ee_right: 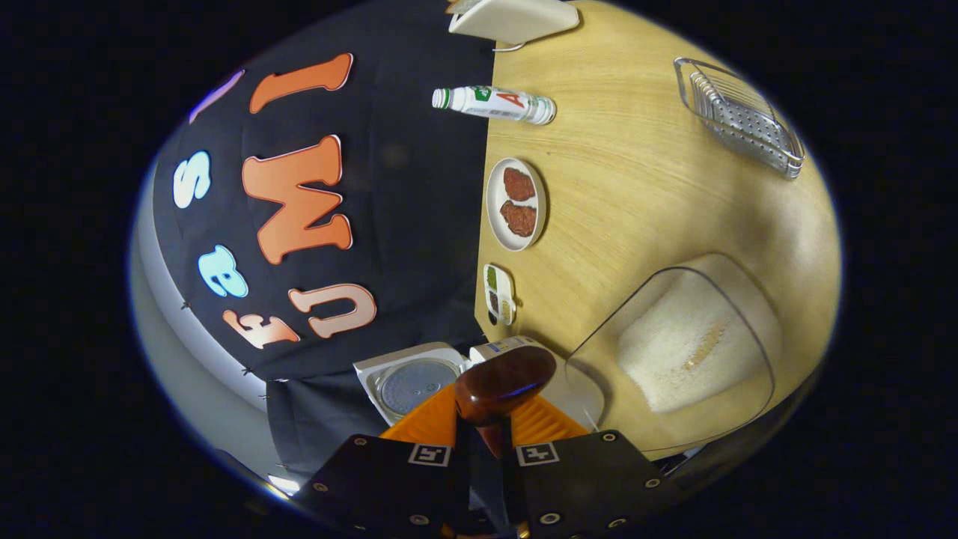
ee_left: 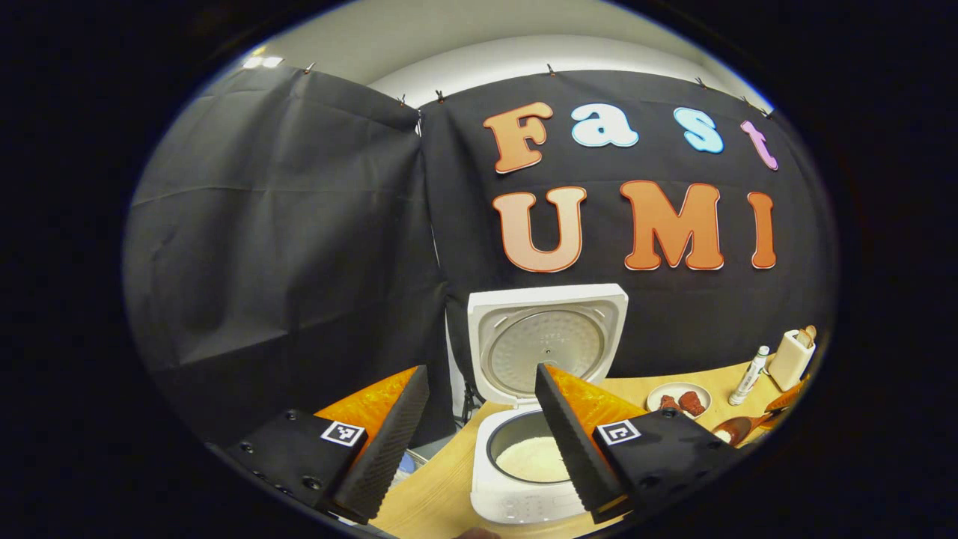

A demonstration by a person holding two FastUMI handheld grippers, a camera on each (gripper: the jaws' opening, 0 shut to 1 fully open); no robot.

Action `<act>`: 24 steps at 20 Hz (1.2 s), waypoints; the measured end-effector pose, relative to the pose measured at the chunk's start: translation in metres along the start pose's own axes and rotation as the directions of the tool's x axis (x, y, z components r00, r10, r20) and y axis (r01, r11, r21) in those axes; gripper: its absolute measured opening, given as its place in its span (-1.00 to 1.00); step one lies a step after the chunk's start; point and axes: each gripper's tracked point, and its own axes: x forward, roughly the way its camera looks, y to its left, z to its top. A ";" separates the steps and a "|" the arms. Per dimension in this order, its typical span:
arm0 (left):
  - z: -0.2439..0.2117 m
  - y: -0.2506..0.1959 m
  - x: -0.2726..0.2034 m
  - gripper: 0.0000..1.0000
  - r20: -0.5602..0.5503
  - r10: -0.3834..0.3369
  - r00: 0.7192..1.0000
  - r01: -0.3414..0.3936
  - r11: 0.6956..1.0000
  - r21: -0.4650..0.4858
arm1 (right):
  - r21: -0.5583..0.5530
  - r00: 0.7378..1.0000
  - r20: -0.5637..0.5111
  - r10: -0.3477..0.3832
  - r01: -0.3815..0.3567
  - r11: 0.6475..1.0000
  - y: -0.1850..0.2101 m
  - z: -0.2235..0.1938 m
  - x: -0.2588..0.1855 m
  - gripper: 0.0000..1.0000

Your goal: Close the left gripper, press the button to open the rice cooker; take a wooden spoon from the chopstick holder with the right hand, scoop a spoonful of rice and pour it into the rice cooker, then put the wooden spoon back into the chopstick holder.

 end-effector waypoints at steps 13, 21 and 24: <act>-0.017 0.093 -0.019 0.96 -0.029 0.192 0.981 -0.193 0.981 -0.010 | -0.296 0.997 -0.046 0.063 -0.073 0.952 0.127 -0.067 0.125 -0.65; -0.032 0.110 -0.017 0.96 -0.056 0.213 0.976 -0.213 0.977 -0.004 | -0.689 0.998 -0.007 0.058 -0.047 0.723 0.152 -0.113 0.163 -0.66; -0.036 0.117 -0.017 0.96 -0.065 0.224 0.972 -0.225 0.974 -0.003 | -0.777 0.997 0.018 0.077 -0.034 0.628 0.161 -0.120 0.165 -0.65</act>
